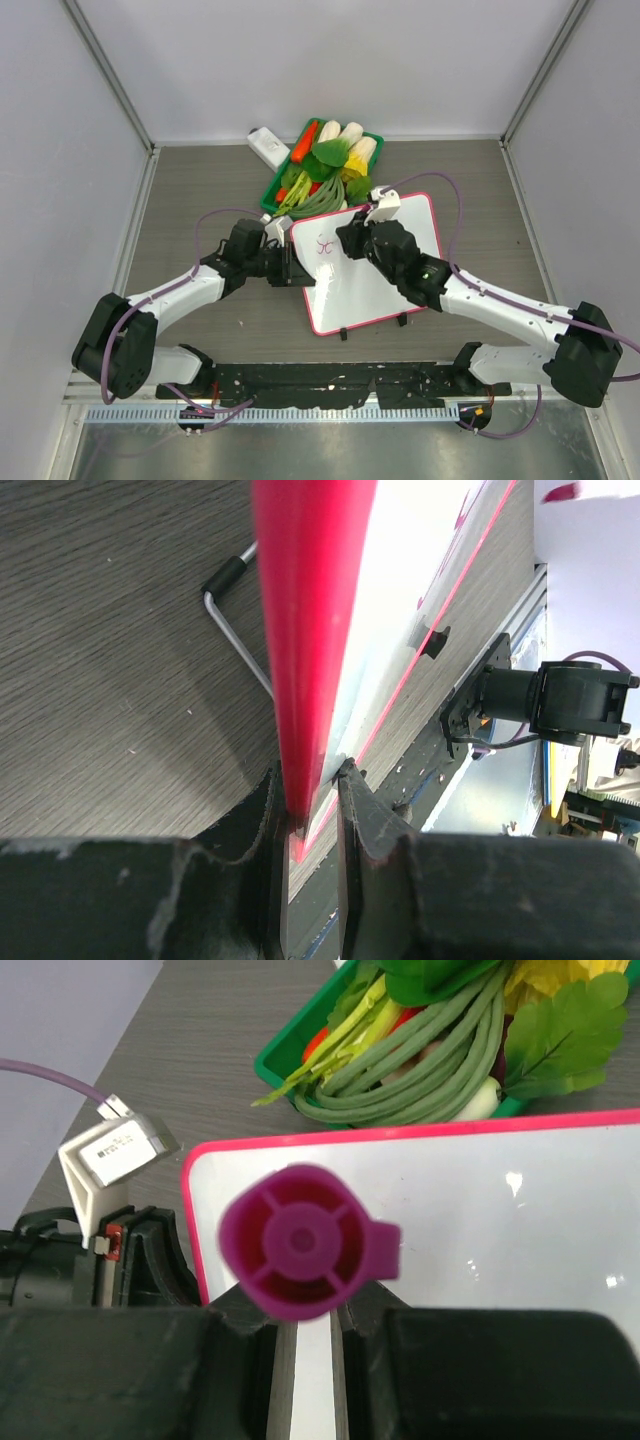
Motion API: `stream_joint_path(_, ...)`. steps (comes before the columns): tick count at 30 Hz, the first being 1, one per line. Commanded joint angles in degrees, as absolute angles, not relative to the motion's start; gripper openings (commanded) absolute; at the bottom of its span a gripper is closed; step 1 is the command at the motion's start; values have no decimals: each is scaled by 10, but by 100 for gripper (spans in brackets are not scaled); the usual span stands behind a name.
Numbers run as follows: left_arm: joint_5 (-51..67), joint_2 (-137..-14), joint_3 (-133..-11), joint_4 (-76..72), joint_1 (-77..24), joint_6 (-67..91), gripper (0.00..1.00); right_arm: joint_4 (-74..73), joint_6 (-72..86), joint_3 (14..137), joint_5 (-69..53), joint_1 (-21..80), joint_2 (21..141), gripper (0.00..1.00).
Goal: Write a sentence on the whiteboard
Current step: Write with the whiteboard marker on the whiteboard.
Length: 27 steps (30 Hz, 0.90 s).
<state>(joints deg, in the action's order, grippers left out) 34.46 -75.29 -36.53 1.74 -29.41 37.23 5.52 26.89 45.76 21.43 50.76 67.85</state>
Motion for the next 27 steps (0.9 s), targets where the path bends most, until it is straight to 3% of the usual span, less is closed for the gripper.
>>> stream_joint_path(1,264,-760,-363,80,-304,330,0,66,250,499,243,507,668,1)
stream_joint_path(27,261,-754,-365,82,-308,329,0,57,266,471,279,506,697,1)
